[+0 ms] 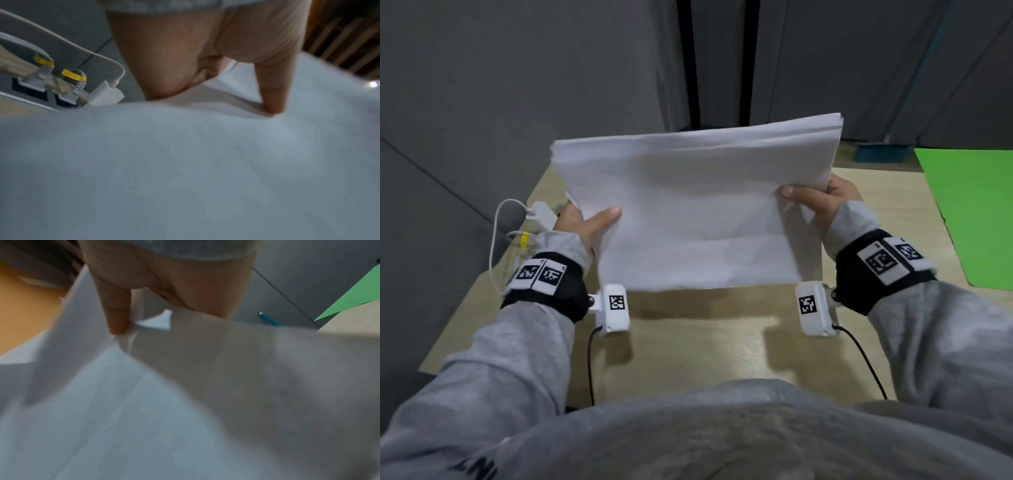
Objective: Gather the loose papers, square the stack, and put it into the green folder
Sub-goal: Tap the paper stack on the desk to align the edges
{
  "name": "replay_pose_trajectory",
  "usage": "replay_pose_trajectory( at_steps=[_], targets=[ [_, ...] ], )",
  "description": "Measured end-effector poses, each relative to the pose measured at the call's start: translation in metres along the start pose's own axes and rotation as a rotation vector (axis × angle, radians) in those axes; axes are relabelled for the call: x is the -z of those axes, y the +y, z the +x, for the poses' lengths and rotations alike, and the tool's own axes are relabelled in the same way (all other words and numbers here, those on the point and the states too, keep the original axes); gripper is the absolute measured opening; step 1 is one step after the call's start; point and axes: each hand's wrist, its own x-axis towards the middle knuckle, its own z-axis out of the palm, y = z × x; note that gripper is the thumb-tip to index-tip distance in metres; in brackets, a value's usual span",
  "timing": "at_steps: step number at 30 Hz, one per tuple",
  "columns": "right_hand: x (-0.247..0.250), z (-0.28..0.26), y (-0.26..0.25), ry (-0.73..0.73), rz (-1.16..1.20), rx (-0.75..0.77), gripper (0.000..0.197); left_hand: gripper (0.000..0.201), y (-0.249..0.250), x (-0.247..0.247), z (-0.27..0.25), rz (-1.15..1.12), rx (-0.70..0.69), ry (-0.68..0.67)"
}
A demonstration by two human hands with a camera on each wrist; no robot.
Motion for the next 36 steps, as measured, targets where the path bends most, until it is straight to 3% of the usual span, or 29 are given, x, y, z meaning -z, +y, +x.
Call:
replay_pose_trajectory(
  at_steps=[2,4,7,10,14,17,19,22,24,26,28,29,31,32,34,35,36],
  targets=[
    [-0.003,0.002,0.004,0.058,-0.025,-0.016,0.013,0.048,-0.002,-0.005,-0.001,-0.212,-0.028,-0.037],
    [-0.008,0.002,0.007,0.119,-0.029,-0.015,0.016,0.033,0.006,-0.013,-0.002,-0.179,-0.096,0.033],
    [-0.014,-0.003,0.011,0.198,0.014,0.031,0.014,0.029,0.020,-0.024,-0.004,-0.120,-0.220,0.069],
    [-0.010,-0.007,0.017,0.261,0.106,0.083,0.014,0.027,0.023,-0.025,-0.009,-0.212,-0.275,0.034],
    [0.002,-0.010,0.051,0.258,-0.095,-0.039,0.035,0.038,-0.004,-0.036,-0.023,-0.012,-0.054,0.063],
    [0.005,-0.011,0.075,0.187,-0.243,-0.097,0.035,0.043,-0.019,-0.051,-0.036,0.063,0.181,0.122],
    [0.006,-0.008,0.077,0.198,-0.279,-0.099,0.030,0.049,-0.017,-0.053,-0.037,0.097,0.203,0.146],
    [0.009,-0.005,0.065,0.229,-0.057,0.015,0.016,0.060,-0.014,-0.042,-0.019,0.105,0.170,0.187],
    [0.012,-0.004,0.063,0.238,0.064,0.035,0.017,0.065,-0.010,-0.036,-0.009,0.078,0.195,0.168],
    [0.014,-0.001,0.069,0.231,-0.038,-0.052,0.043,0.066,-0.009,-0.035,-0.004,0.145,0.246,0.102],
    [0.013,0.002,0.073,0.165,-0.333,-0.196,0.076,0.070,-0.018,-0.039,0.002,0.264,0.254,0.033],
    [0.012,0.004,0.073,0.107,-0.448,-0.261,0.078,0.079,-0.023,-0.041,0.002,0.284,0.259,0.019],
    [0.010,0.007,0.068,0.108,-0.471,-0.263,0.058,0.097,-0.024,-0.044,0.000,0.275,0.254,0.037],
    [0.009,0.008,0.063,0.141,-0.359,-0.213,0.045,0.093,-0.025,-0.041,0.002,0.275,0.266,0.055],
    [0.010,0.009,0.055,0.214,-0.164,-0.103,0.033,0.066,-0.018,-0.036,0.002,0.315,0.289,0.120],
    [0.010,0.009,0.055,0.225,-0.130,-0.072,0.035,0.055,-0.014,-0.034,0.002,0.315,0.310,0.127],
    [0.008,0.008,0.053,0.217,-0.134,-0.069,0.042,0.060,-0.022,-0.033,0.010,0.297,0.335,0.099]
  ],
)
